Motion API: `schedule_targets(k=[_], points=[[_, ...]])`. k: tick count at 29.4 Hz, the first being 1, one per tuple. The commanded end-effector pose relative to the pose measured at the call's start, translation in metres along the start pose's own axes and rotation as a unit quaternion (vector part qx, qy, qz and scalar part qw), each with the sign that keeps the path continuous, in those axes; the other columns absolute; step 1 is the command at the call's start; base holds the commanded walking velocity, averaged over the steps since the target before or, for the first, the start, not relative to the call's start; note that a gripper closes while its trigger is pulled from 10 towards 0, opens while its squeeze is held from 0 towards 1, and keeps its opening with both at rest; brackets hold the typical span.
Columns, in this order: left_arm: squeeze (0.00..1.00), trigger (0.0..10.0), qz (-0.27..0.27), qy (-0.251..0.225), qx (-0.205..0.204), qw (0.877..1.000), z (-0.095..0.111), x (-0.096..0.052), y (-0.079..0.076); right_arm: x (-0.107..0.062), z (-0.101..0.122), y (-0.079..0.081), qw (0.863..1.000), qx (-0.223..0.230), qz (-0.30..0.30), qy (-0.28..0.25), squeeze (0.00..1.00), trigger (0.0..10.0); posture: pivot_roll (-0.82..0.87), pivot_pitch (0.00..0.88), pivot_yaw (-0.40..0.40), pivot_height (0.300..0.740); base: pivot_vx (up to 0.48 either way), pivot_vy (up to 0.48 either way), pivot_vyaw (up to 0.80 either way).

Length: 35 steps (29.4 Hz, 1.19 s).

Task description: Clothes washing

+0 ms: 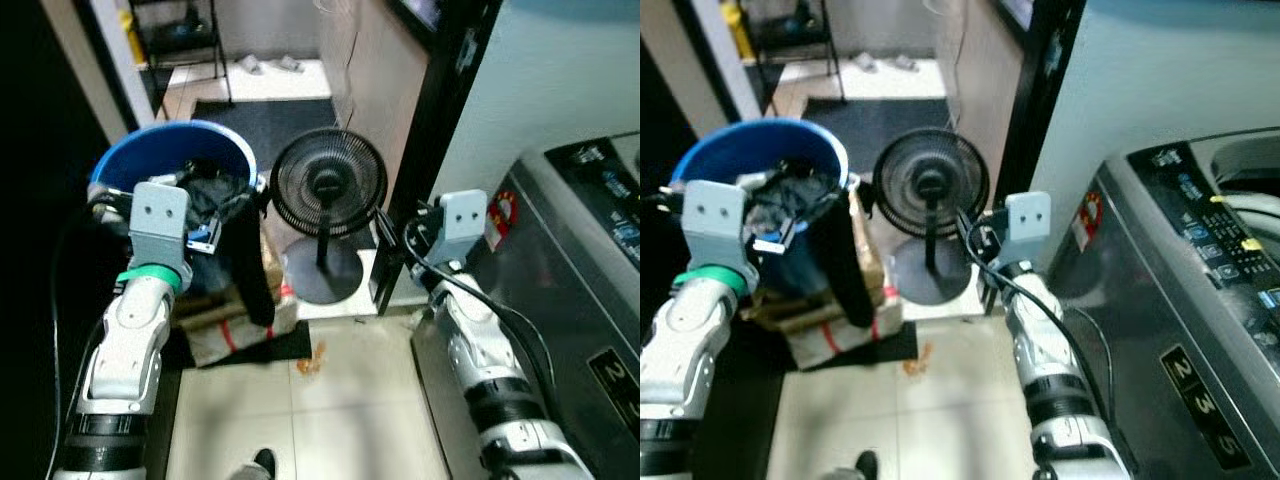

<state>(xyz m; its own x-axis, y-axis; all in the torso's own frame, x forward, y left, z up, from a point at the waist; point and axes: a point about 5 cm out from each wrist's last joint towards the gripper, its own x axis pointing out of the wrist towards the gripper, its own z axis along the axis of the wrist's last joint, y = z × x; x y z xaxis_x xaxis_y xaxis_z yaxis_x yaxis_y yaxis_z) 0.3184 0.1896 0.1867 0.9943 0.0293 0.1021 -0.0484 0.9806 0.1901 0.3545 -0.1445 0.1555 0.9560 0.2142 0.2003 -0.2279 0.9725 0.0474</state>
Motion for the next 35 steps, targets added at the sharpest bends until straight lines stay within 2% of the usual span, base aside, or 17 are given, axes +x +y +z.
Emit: schedule_targets(k=[1,19,22,35], points=[[0.00,10.0,0.007,0.007,0.004,1.000,-0.0028,-0.0007,0.0043,0.0000,-0.0036,0.0031,1.000,0.004,0.002,0.003,0.00,10.0,0.07,0.000,-0.021,0.740,0.000,0.000,0.76],[0.00,10.0,0.012,-0.003,0.006,1.000,-0.0007,0.0013,0.0059,0.0026,-0.0028,0.0039,1.000,0.011,0.005,0.000,0.00,10.0,0.07,0.000,-0.024,0.740,0.000,0.000,0.76],[0.00,10.0,0.012,-0.010,0.008,1.000,0.0004,0.0012,0.0063,0.0025,-0.0016,0.0061,1.000,0.018,0.010,-0.007,0.00,10.0,0.07,0.000,-0.023,0.740,0.380,0.000,0.73],[0.00,10.0,0.007,-0.014,0.006,1.000,0.0013,0.0019,0.0044,0.0022,-0.0010,0.0056,1.000,0.027,0.004,-0.011,0.00,10.0,0.06,0.000,-0.023,0.740,0.440,0.000,0.00]])
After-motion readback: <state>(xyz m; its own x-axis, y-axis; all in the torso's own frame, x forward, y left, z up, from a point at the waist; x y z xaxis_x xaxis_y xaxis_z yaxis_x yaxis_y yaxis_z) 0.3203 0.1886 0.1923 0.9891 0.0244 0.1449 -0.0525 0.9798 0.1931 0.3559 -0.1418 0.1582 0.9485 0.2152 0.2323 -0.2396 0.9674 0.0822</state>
